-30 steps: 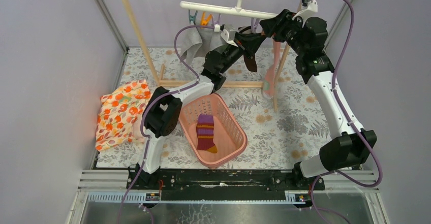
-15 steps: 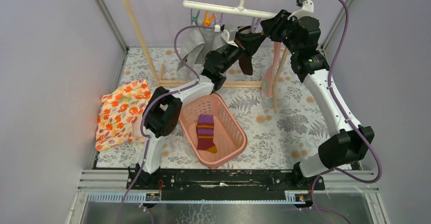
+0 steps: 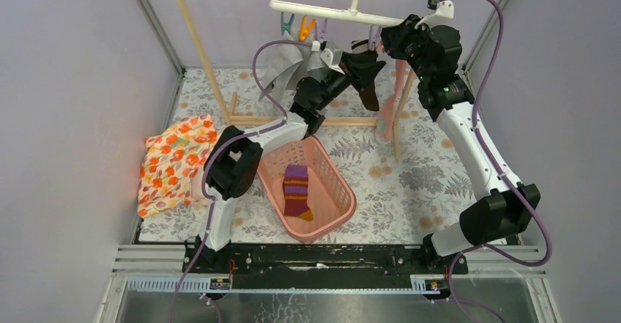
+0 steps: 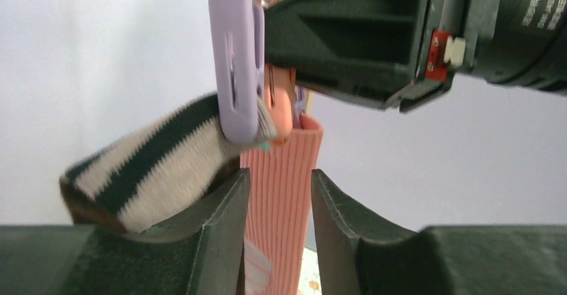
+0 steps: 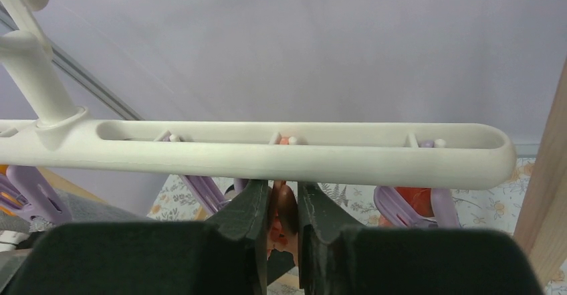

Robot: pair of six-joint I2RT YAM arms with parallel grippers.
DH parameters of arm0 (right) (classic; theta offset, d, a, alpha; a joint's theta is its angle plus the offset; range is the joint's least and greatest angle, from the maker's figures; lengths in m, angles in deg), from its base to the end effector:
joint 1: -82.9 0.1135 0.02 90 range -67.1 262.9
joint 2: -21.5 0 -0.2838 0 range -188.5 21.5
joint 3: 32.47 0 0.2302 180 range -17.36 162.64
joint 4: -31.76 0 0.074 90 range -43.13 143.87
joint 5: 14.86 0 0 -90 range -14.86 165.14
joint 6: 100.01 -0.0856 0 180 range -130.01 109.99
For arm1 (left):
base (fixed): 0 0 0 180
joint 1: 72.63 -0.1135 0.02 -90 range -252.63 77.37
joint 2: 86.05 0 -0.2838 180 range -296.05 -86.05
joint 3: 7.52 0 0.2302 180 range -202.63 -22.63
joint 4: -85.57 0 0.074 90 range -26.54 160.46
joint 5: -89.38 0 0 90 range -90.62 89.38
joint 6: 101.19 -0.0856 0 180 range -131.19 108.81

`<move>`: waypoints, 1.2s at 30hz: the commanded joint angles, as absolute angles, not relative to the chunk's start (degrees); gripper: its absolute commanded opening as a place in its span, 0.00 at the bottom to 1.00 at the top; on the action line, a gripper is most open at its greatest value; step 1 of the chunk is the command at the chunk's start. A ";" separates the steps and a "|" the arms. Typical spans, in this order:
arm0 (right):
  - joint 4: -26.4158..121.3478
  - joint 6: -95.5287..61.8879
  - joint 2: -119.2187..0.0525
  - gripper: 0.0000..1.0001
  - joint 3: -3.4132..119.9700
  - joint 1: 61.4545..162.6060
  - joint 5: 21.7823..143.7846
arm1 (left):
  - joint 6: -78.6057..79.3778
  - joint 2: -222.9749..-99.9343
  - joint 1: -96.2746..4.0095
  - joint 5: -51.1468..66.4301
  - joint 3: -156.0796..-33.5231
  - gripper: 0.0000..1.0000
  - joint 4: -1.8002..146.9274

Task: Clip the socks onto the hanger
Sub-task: Open the clamp at the hanger, then adjust the bin at the center of the board.

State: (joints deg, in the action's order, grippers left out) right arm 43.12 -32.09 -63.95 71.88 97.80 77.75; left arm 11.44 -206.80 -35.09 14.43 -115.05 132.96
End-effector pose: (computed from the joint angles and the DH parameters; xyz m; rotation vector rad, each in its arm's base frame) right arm 0.3598 0.0998 0.4919 0.0537 1.4626 0.5611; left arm 0.3978 -0.3338 0.3927 0.3857 0.9813 -1.0849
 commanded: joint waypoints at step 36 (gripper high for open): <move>37.03 -33.29 -60.40 0.00 59.39 97.76 81.66 | 17.26 -157.16 -32.55 -14.31 -77.24 0.96 57.35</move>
State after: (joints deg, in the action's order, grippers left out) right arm 33.11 -32.94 -60.19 61.45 97.80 79.42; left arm 14.28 -160.88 -33.63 -9.22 -81.55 69.09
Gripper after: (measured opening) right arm 0.199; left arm 0.959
